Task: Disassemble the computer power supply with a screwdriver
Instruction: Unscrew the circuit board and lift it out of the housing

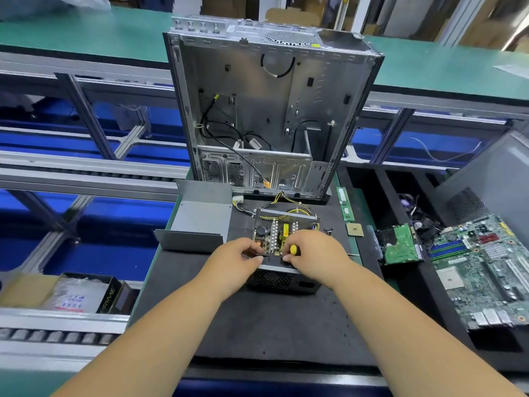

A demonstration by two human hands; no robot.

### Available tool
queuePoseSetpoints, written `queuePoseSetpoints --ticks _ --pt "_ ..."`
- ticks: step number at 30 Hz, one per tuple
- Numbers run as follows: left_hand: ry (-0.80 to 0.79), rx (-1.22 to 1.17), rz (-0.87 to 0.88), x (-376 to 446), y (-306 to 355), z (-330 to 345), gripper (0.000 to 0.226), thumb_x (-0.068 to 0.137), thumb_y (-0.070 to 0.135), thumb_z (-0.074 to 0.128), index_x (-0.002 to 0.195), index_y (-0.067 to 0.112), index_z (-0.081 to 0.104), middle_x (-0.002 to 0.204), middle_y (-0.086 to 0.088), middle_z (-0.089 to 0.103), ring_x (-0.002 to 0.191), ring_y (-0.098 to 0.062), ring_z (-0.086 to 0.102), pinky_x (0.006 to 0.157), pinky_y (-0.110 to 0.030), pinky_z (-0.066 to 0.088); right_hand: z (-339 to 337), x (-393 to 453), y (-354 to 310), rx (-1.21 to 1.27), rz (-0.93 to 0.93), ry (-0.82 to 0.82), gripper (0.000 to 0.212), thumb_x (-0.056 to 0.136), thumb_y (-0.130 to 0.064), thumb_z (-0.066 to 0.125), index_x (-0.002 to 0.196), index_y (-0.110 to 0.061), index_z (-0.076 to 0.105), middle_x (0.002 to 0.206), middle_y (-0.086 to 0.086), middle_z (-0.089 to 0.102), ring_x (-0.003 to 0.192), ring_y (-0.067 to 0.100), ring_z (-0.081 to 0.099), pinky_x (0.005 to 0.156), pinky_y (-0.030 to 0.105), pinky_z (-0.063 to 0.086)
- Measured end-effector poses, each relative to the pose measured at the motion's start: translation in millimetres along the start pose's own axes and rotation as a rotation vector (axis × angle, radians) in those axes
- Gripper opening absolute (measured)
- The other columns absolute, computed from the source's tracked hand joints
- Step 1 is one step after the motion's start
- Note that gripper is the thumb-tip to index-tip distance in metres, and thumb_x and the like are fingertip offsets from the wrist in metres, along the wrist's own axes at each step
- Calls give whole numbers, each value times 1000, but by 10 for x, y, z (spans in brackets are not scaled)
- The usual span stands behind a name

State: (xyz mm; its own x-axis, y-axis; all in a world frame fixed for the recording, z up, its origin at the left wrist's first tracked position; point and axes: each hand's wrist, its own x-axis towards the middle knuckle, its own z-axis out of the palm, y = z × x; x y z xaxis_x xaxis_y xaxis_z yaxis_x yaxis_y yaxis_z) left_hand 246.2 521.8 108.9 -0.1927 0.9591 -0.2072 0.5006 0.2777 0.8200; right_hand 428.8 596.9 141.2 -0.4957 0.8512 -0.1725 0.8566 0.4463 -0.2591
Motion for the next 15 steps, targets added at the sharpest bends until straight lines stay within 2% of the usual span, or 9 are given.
queuePoseSetpoints --ticks 5,8,11,15 --pt "34 122 10 71 92 -14 19 88 22 68 77 37 66 80 17 65 76 -5 59 67 -22 42 48 -49 7 41 -30 53 4 91 -38 65 87 -37 65 102 -15 60 95 14 58 73 29 48" --pt "52 213 42 103 134 -26 22 89 20 68 73 35 64 76 12 63 73 -9 58 67 -25 45 89 -76 -13 20 -70 108 5 93 -35 63 93 -34 68 104 -13 59 94 16 59 68 28 45" --pt "61 277 75 103 143 -9 19 90 19 66 78 33 63 78 12 58 73 -10 55 66 -26 41 117 -87 -16 7 -84 147 7 93 -33 63 95 -32 69 104 -11 60 91 17 59 64 27 38" --pt "103 245 57 91 89 -28 19 91 17 64 78 31 63 78 11 59 72 -8 54 64 -25 39 118 -66 -53 1 -147 170 9 94 -31 61 93 -27 69 100 -8 59 89 19 59 63 29 39"
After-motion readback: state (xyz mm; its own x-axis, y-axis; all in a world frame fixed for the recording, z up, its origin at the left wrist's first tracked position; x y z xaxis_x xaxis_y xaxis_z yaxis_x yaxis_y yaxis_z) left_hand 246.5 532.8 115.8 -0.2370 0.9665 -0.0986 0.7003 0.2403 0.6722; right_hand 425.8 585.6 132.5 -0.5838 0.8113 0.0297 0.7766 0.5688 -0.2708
